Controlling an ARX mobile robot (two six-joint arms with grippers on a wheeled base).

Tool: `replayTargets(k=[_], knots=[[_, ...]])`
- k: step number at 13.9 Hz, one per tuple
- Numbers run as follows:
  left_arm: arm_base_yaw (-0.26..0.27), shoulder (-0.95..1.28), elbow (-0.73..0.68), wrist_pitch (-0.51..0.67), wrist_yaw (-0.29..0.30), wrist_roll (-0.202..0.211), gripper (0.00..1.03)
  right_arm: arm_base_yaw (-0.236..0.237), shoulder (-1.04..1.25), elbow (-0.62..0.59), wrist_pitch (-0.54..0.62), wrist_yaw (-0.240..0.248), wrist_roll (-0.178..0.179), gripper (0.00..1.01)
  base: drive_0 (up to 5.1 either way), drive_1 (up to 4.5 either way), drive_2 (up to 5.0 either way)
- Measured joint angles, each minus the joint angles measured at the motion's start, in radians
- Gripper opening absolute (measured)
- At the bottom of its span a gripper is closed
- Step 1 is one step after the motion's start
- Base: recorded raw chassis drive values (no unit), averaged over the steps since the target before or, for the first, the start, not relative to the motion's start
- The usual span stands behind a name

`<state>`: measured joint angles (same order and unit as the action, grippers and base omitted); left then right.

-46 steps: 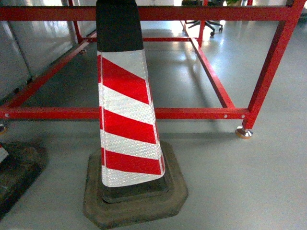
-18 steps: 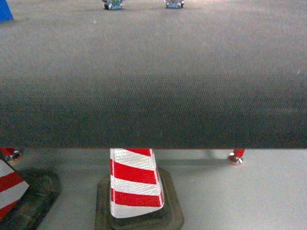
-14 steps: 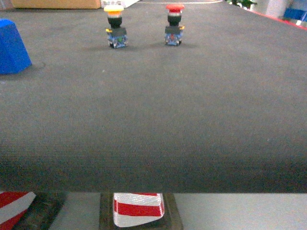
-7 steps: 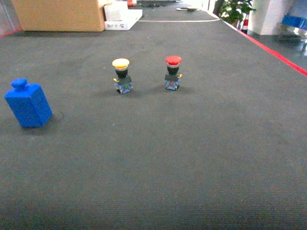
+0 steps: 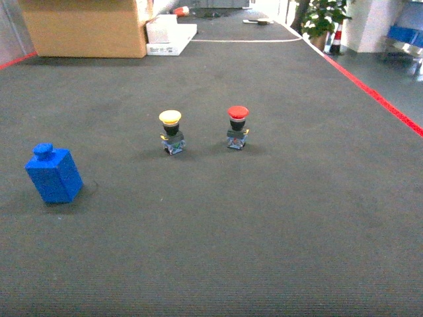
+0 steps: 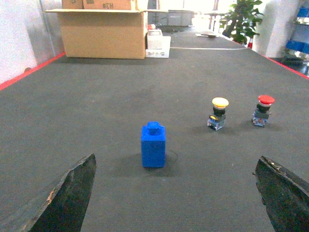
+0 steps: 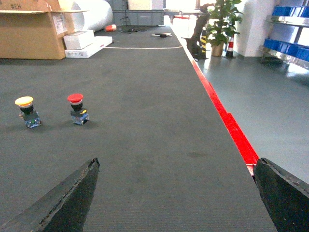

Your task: Pick blue part to blue bin on bottom shelf

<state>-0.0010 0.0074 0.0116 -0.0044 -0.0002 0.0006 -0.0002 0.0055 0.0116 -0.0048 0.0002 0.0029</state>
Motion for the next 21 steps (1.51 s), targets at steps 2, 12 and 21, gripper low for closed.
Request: replayTargets(k=[2,12,21], knots=[[0.0,0.0,0.0,0.0,0.0,0.0,0.98,0.0,0.0,0.0,0.0,0.0,0.0,0.98,0.0,0.0,0.0],[0.0,0.0,0.0,0.0,0.0,0.0,0.98,0.0,0.0,0.0,0.0,0.0,0.0,0.98,0.0,0.0,0.0],[-0.156,0.205,0.069,-0.125,-0.365,-0.101,0.98,0.0,0.0,0.0,0.0,-0.001,0.0,0.98,0.0,0.0,0.0]])
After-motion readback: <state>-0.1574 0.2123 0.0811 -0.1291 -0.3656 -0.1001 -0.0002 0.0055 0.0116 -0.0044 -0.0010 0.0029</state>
